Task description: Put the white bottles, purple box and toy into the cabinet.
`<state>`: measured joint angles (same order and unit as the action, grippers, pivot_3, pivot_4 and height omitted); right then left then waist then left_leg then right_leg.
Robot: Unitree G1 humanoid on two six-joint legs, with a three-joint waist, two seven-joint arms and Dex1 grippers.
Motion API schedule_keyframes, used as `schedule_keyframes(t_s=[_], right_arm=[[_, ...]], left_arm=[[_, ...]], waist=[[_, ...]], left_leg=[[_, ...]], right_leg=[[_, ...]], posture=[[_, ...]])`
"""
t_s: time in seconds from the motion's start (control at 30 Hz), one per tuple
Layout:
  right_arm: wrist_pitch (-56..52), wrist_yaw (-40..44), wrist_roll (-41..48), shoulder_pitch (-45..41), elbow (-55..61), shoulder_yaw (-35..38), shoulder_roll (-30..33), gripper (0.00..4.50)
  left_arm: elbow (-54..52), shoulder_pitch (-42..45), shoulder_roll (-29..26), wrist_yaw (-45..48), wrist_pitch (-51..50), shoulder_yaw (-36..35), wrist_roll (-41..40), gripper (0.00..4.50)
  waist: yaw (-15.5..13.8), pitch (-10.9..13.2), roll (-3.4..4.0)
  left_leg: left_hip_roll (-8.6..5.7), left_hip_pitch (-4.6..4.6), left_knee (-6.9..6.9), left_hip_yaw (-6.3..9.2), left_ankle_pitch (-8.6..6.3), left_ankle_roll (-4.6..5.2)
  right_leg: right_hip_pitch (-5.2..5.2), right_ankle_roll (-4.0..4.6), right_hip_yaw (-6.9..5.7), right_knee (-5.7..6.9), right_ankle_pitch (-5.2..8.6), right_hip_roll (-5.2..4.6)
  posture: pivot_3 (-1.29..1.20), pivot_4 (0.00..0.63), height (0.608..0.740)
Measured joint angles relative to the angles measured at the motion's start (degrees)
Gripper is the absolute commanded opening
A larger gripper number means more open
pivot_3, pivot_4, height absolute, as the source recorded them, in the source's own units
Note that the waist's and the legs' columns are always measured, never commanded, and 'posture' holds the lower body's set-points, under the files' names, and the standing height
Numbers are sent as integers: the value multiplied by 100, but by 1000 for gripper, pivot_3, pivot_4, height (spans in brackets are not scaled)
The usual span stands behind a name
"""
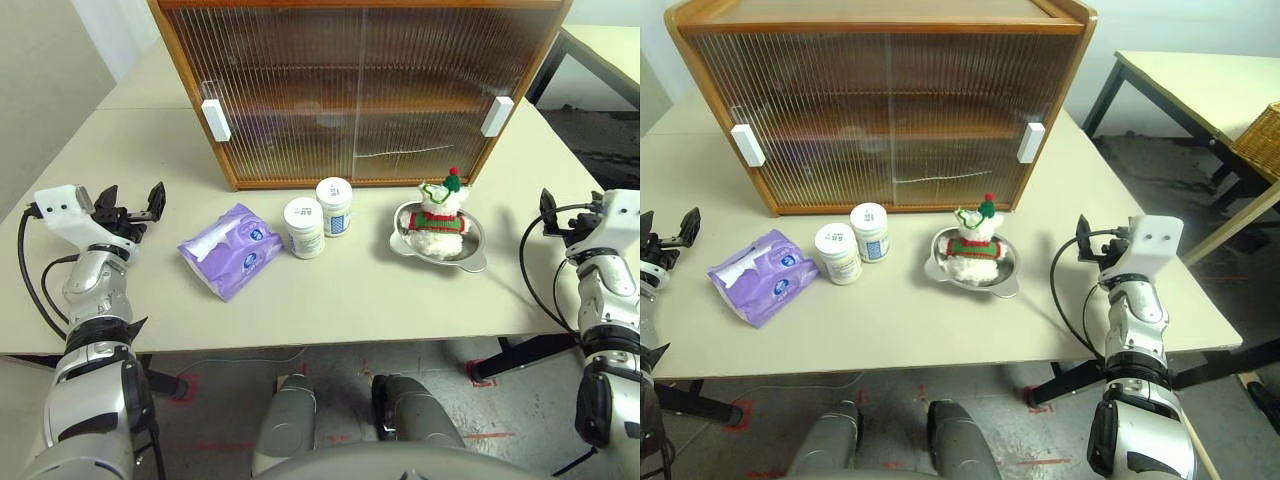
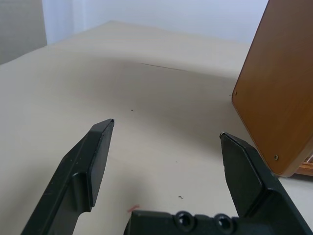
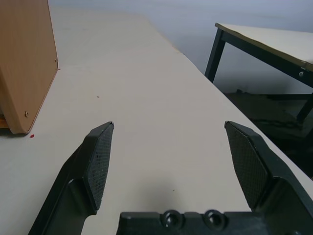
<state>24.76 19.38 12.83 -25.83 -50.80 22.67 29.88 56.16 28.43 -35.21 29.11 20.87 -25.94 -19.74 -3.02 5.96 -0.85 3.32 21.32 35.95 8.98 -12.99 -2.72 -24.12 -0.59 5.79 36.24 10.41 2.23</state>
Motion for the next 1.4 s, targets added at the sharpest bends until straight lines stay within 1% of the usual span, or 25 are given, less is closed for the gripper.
schedule_keyframes(t_s=[0.03, 0.4, 0.5, 0.6, 0.73, 0.83, 0.9, 0.97, 1.13, 1.23, 1.3, 1.4], right_arm=[[5, 0, 0, 0, -6, 0, -2, 4500], [120, 63, 20, 1, 131, -33, -73, 4500], [100, 143, 104, 29, 550, -31, -54, 4500], [-150, 390, 381, 126, 1407, -26, 35, 4500], [-1420, 1061, 1432, 362, 3716, -175, 148, 4500], [-2559, 1514, 2270, 492, 5394, -392, 526, 4500], [-3206, 1788, 2687, 547, 6058, -522, 764, 4500], [-3784, 2077, 2997, 612, 6493, -730, 952, 4500], [-4674, 2852, 3364, 791, 7242, -1348, 1238, 4500], [-4953, 3266, 3429, 858, 7532, -1665, 1336, 4500], [-5066, 3492, 3444, 861, 7573, -1798, 1342, 4500], [-5115, 3752, 3431, 840, 7533, -1980, 1250, 4500]], left_arm=[[0, 0, 0, 0, 0, 0, 0, 4445], [0, 165, -34, -4, -3, 6, 7, 4445], [1, 164, -33, -3, -2, 8, 9, 4445], [1, 161, -21, -4, 2, 8, 8, 4445], [36, 190, -5, -6, 16, 17, 20, 4445], [72, 287, 0, 7, 18, 38, 27, 4445], [92, 342, -32, 12, 19, 38, 28, 4445], [144, 390, -99, 13, 19, 36, 33, 4445], [127, 397, -303, 175, -56, 20, 0, 4445], [93, 394, -437, 409, -241, -11, -83, 4445], [-15, 385, -507, 624, -431, -35, -170, 4445], [-343, 244, -683, 999, -814, -73, -338, 4445]], waist=[[-1, 0, 0], [14, -4, 2], [37, -4, 2], [50, -5, 2], [86, -5, 3], [111, -12, -10], [119, -20, -24], [126, -24, -31], [145, -24, -31], [145, -24, -31], [139, -24, -31], [127, -24, -32]], left_leg=[[0, 0, 0, 0, 0, 0], [0, -1, 1, -2, 0, 0], [0, -1, 1, -2, 0, 0], [-2, 0, 1, -6, 0, 0], [-7, 3, 4, -26, 3, 6], [-9, -3, 6, -34, 3, 6], [-13, -19, 17, -36, 3, 5], [-17, -33, 27, -38, 0, 1], [-20, -32, 38, -40, -2, -7], [-20, -31, 38, -40, -11, -23], [-20, -26, 38, -39, -38, -67], [-20, -19, 35, -39, -42, -74]], right_leg=[[0, 0, 1, 0, 0, 0], [0, 1, 1, 0, -1, 0], [0, 1, -2, 0, -1, 1], [0, 1, -10, 0, 0, 3], [4, 0, -14, -1, 0, 12], [43, -3, -17, -10, 3, 20], [66, -5, -17, -12, 4, 21], [82, -7, -15, -14, 7, 21], [84, -8, -14, -13, 10, 23], [81, -8, -13, -13, 11, 24], [78, -8, -12, -14, 11, 24], [71, -8, -12, -13, 12, 24]], posture=[[100, 81, 740], [72, 92, 740], [66, 87, 740], [58, 82, 740], [41, 77, 740], [38, 83, 740], [38, 82, 740], [44, 85, 740], [75, 90, 740], [101, 93, 740], [118, 95, 740], [155, 101, 740]])
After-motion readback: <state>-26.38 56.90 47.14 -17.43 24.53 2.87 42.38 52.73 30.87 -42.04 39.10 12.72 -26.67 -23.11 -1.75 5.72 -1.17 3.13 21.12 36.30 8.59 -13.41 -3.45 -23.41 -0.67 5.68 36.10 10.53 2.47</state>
